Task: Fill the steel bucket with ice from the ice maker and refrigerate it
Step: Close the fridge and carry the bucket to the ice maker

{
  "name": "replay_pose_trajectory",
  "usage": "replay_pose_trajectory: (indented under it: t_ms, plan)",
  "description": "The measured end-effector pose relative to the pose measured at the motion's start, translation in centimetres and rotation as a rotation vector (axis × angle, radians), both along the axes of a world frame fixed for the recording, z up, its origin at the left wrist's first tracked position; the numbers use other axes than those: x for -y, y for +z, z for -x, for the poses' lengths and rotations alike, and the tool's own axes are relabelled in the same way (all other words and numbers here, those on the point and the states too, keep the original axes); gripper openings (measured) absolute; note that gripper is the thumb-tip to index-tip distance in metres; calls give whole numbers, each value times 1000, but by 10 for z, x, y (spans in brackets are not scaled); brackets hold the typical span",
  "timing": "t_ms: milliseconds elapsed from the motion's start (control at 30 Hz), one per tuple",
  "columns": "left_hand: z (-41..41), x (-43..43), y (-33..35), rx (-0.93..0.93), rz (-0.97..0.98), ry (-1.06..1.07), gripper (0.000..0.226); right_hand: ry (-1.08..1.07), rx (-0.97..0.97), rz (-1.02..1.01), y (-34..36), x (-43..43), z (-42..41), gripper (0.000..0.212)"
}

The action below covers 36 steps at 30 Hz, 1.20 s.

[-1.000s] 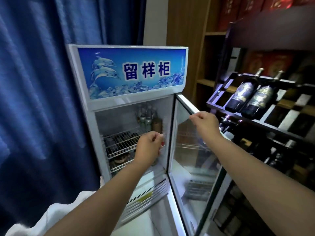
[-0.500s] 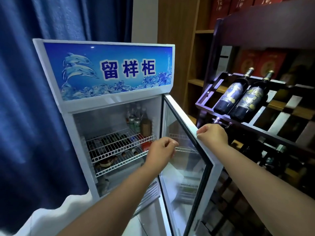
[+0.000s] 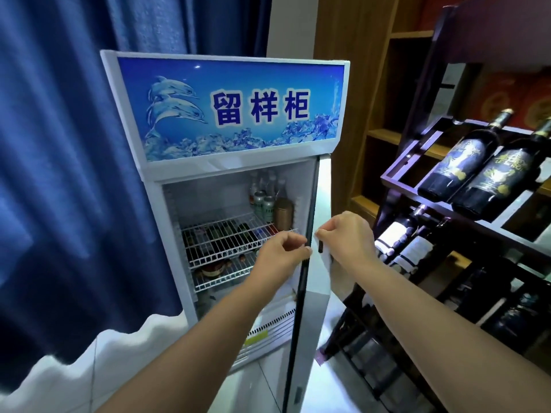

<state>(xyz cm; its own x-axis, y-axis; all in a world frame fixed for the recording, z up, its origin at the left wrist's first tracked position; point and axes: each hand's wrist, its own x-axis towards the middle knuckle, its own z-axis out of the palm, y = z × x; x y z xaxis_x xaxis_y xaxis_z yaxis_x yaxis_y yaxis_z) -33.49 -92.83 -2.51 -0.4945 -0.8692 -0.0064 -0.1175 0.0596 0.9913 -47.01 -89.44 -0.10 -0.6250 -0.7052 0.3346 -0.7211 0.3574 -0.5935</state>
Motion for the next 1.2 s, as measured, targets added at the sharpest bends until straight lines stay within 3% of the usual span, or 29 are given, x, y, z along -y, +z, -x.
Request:
replay_pose_trajectory:
  t_ms: [467,833,1000,1200]
  plan:
    - [-128,98,10,48,27,86,17,182,144,102,-12,118,-90,16]
    - [-194,176,-9,-20,59,350,27,332,121,152,-20,196,-139,20]
    - [-205,209,-17,-81,93,512,30,415,187,172,-31,215,-159,34]
    - [-205,246,-16,-18,138,651,27,446,259,179,-38,235,-170,49]
